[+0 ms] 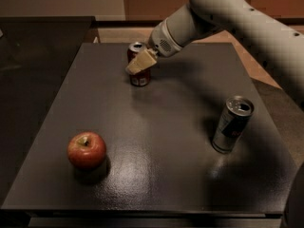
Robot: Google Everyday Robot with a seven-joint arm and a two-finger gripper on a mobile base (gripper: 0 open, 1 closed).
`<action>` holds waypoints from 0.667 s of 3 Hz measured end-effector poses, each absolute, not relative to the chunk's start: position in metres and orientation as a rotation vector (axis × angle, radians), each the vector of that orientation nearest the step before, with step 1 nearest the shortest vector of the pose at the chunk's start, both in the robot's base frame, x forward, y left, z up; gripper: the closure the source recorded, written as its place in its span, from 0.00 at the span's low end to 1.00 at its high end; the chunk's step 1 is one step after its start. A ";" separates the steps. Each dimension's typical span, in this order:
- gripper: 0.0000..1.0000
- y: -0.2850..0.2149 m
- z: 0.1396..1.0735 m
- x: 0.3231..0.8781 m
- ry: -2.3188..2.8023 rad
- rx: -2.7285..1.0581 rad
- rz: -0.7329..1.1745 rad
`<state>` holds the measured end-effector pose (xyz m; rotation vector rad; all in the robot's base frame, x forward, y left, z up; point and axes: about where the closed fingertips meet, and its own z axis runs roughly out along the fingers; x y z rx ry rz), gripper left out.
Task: Knock coke can over
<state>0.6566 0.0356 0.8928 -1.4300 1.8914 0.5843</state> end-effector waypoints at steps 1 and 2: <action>0.63 0.035 0.895 0.655 1.869 -1.408 0.641; 0.87 0.020 0.913 0.648 1.846 -1.409 0.655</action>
Offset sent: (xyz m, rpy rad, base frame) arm -0.0172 -0.0379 0.0452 0.0857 -0.0078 0.0286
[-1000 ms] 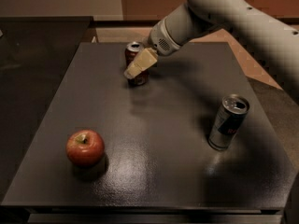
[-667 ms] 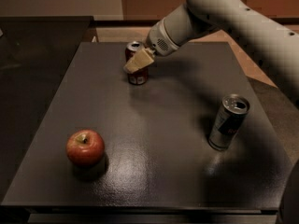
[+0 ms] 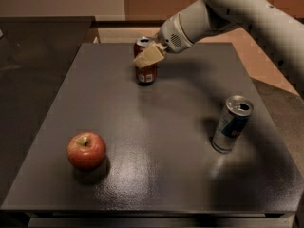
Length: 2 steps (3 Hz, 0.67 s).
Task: Knock coke can over
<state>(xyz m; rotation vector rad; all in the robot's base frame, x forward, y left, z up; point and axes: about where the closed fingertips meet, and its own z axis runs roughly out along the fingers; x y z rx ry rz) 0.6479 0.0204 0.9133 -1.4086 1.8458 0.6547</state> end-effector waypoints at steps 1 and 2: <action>1.00 0.000 0.935 0.640 1.843 -1.464 0.578; 1.00 -0.028 0.945 0.633 1.887 -1.545 0.453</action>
Offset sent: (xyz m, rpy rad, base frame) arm -0.0214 -0.0923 0.0462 -0.3478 -0.0936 0.0075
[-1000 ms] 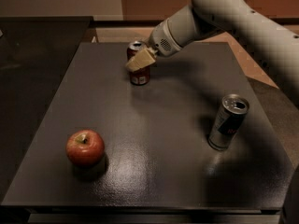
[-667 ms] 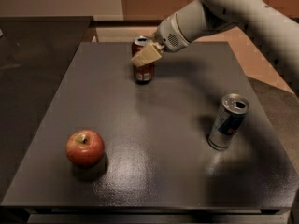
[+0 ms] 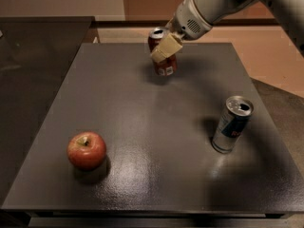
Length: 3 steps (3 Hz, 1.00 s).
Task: Knock coke can over
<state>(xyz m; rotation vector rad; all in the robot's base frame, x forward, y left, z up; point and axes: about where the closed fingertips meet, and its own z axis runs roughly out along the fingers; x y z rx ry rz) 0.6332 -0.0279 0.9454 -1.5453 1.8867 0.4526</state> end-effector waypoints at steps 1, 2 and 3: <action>1.00 -0.055 0.941 0.631 1.955 -1.619 0.318; 1.00 -0.081 0.931 0.630 2.033 -1.689 0.189; 1.00 -0.100 0.920 0.627 2.081 -1.792 0.083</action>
Offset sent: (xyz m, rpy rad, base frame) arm -0.0048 -0.0921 -0.0201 -0.4469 0.0089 -0.0496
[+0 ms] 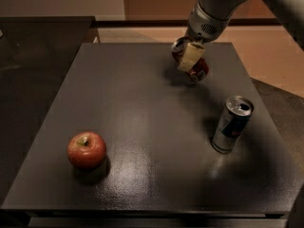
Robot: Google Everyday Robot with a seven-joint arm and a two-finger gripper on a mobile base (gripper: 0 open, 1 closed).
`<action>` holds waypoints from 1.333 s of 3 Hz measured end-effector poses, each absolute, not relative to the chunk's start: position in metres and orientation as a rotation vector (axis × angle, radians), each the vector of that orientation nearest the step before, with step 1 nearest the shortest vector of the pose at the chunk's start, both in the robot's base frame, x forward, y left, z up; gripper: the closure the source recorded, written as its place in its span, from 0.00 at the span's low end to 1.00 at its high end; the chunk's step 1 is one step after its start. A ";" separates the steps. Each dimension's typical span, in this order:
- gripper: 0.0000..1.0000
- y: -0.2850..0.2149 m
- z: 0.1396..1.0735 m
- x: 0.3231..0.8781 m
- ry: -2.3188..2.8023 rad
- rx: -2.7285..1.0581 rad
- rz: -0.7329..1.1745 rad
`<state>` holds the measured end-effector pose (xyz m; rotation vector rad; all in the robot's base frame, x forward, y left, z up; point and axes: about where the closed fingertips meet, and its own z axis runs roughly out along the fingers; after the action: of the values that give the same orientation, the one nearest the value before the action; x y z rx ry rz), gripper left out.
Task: Knock coke can over
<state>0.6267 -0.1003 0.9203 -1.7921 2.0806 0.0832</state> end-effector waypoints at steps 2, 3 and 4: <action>0.82 -0.109 0.900 0.605 2.026 -2.101 -0.128; 0.59 -0.107 0.893 0.593 1.949 -2.246 -0.218; 0.36 -0.101 0.886 0.583 1.876 -2.341 -0.261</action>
Offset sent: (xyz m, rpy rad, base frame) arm -0.0379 -0.0131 -0.0270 -0.4039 0.0153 0.2706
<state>0.5826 -0.1010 0.8865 -2.3409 1.8763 -0.2609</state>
